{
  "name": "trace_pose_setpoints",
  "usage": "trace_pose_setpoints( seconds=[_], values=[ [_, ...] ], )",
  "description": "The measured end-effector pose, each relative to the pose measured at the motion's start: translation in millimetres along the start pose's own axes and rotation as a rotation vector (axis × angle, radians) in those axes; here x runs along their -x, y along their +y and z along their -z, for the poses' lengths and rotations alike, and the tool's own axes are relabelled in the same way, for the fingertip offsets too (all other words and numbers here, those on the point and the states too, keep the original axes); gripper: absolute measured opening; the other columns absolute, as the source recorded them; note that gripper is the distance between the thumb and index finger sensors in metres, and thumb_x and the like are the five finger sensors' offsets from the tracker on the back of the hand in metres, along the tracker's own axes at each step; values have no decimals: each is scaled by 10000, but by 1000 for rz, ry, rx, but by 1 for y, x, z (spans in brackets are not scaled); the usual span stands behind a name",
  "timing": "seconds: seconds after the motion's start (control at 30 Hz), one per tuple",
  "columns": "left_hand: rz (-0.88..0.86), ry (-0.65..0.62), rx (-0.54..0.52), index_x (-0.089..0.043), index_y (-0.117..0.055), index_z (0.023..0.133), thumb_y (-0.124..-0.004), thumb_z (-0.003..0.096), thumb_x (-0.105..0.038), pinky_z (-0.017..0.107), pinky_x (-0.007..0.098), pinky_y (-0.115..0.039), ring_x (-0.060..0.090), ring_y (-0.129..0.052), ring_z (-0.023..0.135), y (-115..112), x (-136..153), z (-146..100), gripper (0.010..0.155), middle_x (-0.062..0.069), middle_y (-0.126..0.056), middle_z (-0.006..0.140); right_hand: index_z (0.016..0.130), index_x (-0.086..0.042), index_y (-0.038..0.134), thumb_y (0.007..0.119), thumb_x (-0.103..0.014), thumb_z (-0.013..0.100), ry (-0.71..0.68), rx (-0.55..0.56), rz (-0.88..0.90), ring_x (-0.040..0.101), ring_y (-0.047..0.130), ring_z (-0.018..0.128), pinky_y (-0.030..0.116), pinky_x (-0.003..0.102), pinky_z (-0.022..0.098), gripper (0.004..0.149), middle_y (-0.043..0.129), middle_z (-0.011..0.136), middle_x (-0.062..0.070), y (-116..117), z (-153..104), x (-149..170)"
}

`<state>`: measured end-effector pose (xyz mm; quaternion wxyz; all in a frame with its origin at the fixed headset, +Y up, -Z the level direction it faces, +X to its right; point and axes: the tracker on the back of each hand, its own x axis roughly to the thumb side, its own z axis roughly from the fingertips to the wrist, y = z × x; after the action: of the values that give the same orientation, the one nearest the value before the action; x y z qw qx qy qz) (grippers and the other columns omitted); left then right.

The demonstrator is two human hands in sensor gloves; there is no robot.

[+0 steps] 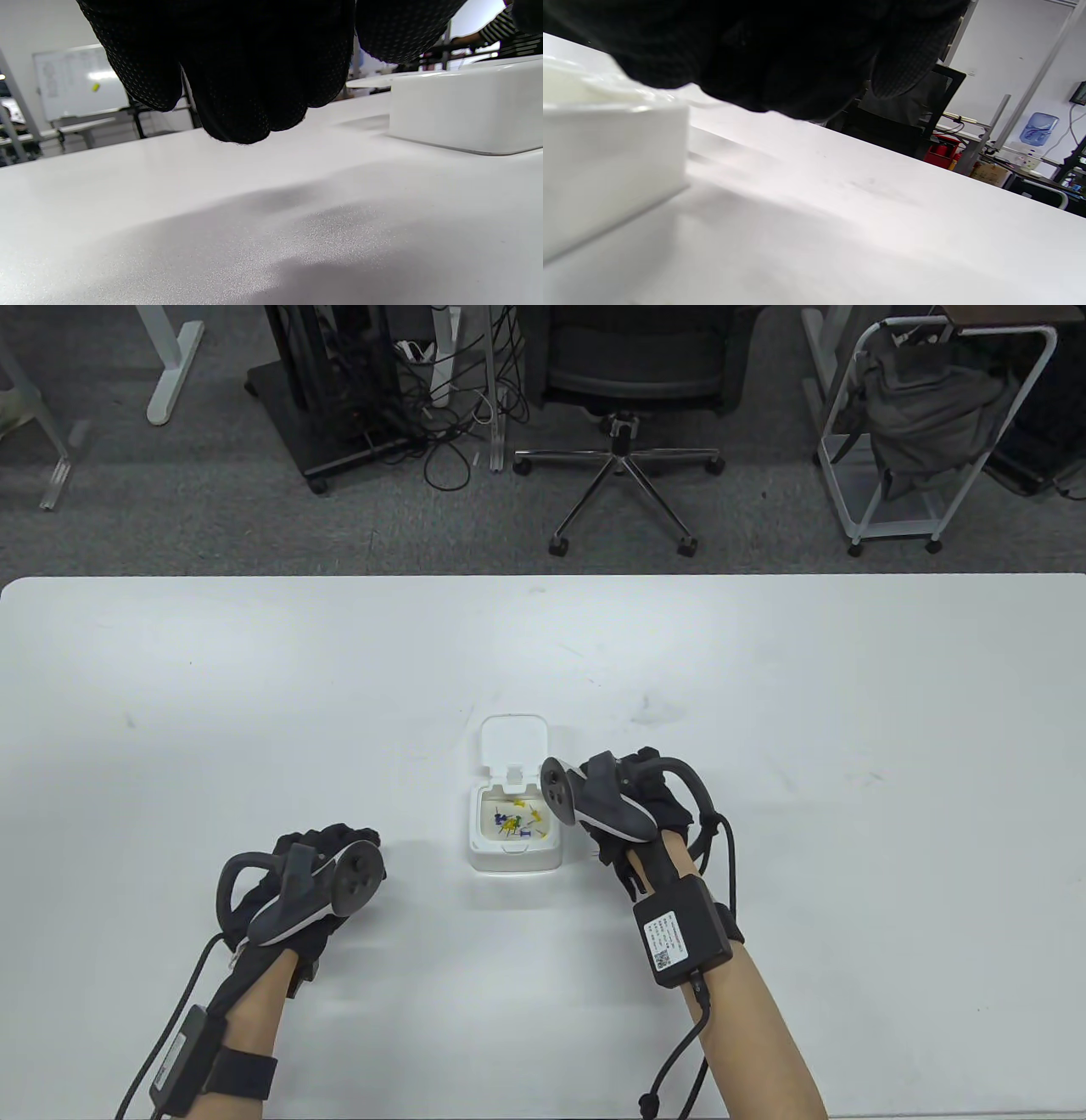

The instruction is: Press to open box and store push pins

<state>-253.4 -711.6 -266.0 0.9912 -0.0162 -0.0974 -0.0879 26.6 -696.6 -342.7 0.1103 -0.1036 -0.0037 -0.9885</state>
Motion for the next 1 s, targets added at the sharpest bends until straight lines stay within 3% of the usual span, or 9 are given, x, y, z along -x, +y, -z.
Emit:
trace_pose_setpoints(
  seconds=[0.6,0.73,1.0],
  values=[
    [2,-7,-7,-338,-767,967,-659,493,-540,734,473,-796,156,-1020,774,1,-3,-1,527,-78,-900,965,761,-336,724,781,-447,362,-99,21,13,178,980,631,713,563,713,418,921,705,-119,-12,6,-52],
    [3,-6,-15,-339,-769,965,-659,493,-540,735,471,-796,155,-1020,775,1,-2,-2,525,-79,-900,964,857,-301,675,767,-470,370,-105,25,24,218,935,746,690,571,723,524,873,837,-77,-11,5,-55],
    [6,-4,-15,-339,-769,965,-658,493,-540,735,472,-795,158,-1023,772,1,-1,-2,526,-78,-900,964,848,-306,682,769,-480,362,-86,31,25,213,942,733,694,569,720,524,882,823,-81,-12,1,-44]
  ],
)
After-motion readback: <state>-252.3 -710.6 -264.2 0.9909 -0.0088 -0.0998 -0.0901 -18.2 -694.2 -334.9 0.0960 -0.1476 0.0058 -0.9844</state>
